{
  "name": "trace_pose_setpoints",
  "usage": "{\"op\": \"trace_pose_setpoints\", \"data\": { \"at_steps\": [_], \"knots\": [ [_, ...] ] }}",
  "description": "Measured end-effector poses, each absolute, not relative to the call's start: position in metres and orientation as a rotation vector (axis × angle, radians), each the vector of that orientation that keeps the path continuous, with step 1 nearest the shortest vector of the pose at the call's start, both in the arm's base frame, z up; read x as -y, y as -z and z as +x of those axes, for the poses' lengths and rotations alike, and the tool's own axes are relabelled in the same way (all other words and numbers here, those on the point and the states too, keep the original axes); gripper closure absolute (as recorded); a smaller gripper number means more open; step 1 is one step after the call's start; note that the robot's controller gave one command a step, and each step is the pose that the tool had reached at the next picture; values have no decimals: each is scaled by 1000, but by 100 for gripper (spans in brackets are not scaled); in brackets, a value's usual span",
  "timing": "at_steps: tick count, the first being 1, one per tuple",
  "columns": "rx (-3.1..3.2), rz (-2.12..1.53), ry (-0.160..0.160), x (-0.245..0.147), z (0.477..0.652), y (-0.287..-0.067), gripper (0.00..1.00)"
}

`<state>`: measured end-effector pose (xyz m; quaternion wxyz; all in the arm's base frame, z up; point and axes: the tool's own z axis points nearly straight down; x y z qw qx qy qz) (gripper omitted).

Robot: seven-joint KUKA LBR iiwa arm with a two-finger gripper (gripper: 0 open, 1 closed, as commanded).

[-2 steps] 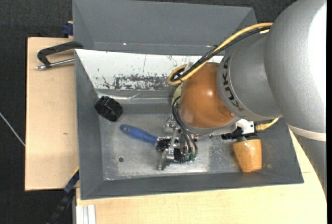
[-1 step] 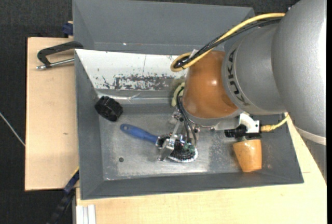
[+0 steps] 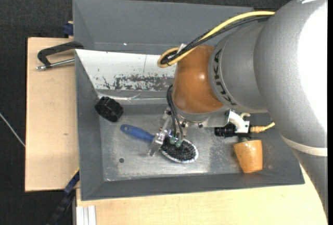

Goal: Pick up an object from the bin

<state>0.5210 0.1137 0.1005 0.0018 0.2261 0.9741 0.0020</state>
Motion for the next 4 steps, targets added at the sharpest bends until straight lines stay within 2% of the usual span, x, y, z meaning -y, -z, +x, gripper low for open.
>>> {"op": "trace_pose_setpoints", "data": {
  "at_steps": [1, 2, 3, 4],
  "knots": [
    [-2969, 1016, -5, -128, 521, -72, 0],
    [-2971, 1015, -4, -128, 522, -74, 0],
    [-2969, 1013, -6, -129, 524, -75, 100],
    [-2972, 1011, -5, -130, 524, -88, 100]
  ]
}}
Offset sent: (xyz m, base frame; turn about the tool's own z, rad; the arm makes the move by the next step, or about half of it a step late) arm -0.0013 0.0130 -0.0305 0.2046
